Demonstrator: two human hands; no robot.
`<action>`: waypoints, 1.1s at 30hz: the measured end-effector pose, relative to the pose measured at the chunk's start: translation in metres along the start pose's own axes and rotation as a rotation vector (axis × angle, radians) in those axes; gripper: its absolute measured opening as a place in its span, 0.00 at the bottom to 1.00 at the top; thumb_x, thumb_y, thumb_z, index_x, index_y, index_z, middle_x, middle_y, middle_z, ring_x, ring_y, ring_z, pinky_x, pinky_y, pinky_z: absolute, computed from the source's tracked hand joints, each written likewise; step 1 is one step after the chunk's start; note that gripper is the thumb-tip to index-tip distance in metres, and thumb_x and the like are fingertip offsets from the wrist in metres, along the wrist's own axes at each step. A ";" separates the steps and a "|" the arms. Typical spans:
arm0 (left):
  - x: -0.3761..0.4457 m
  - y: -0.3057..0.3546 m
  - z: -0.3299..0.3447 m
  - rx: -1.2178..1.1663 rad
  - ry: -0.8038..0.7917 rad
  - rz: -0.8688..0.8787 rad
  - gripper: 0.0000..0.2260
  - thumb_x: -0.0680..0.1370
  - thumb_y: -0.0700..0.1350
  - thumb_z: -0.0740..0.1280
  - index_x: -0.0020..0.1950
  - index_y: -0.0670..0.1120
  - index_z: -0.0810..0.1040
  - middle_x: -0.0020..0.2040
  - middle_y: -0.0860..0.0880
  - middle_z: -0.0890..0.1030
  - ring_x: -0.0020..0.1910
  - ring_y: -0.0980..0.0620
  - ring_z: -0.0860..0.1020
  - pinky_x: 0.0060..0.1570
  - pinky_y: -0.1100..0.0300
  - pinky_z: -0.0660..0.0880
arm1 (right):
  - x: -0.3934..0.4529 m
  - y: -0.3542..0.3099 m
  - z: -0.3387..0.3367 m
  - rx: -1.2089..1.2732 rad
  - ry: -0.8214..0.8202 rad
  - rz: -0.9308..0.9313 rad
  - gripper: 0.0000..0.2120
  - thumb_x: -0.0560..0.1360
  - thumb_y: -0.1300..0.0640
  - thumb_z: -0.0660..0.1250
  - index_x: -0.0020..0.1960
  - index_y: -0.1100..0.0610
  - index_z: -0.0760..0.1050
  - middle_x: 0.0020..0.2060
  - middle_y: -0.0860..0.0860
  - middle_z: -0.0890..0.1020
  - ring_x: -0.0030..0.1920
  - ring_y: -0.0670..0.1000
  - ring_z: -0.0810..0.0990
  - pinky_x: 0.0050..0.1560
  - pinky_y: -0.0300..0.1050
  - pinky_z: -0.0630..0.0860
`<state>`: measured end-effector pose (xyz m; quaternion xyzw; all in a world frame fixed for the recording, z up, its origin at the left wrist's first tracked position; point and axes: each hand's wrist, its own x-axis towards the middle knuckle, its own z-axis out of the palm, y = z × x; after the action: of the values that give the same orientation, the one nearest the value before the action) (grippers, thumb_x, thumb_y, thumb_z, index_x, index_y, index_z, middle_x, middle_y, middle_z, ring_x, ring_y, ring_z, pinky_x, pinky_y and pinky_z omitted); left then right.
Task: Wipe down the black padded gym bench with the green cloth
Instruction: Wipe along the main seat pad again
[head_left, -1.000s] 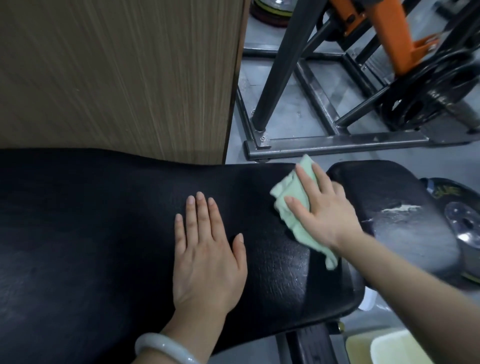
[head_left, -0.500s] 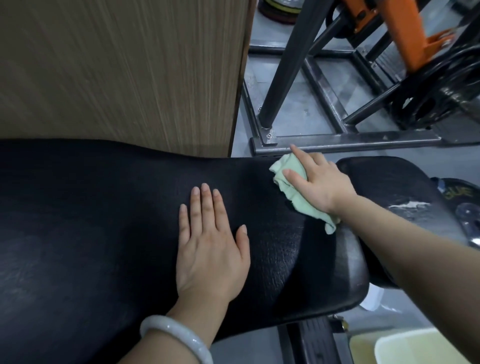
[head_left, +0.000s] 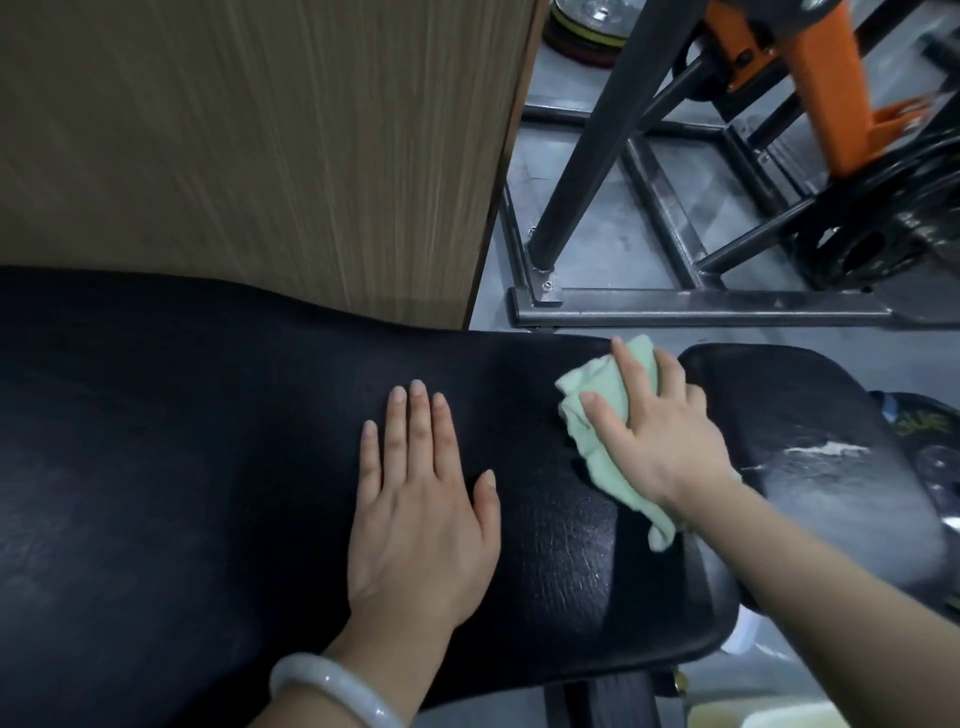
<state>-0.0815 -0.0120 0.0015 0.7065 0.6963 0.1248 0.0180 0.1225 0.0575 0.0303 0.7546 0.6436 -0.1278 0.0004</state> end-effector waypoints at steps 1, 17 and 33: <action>0.000 0.000 0.000 0.002 -0.006 -0.001 0.30 0.78 0.55 0.50 0.73 0.35 0.62 0.74 0.38 0.62 0.75 0.43 0.58 0.70 0.44 0.54 | 0.010 -0.002 -0.002 0.018 -0.001 0.007 0.33 0.74 0.32 0.47 0.76 0.38 0.44 0.75 0.52 0.53 0.68 0.61 0.60 0.63 0.56 0.65; 0.001 0.000 0.000 -0.015 -0.014 -0.001 0.30 0.78 0.55 0.50 0.73 0.35 0.63 0.75 0.38 0.61 0.75 0.42 0.58 0.71 0.43 0.54 | -0.029 0.002 0.004 0.054 0.068 0.083 0.35 0.74 0.32 0.48 0.77 0.40 0.43 0.75 0.54 0.54 0.69 0.59 0.60 0.64 0.54 0.64; 0.002 0.001 -0.001 -0.004 -0.022 0.002 0.30 0.78 0.55 0.50 0.73 0.35 0.63 0.74 0.38 0.62 0.75 0.43 0.59 0.70 0.44 0.54 | -0.068 -0.001 0.012 0.007 0.089 0.111 0.35 0.71 0.27 0.39 0.76 0.36 0.44 0.78 0.50 0.46 0.71 0.57 0.55 0.69 0.55 0.58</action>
<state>-0.0811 -0.0106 0.0033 0.7085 0.6951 0.1187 0.0269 0.1094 -0.0100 0.0323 0.7941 0.5996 -0.0961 -0.0240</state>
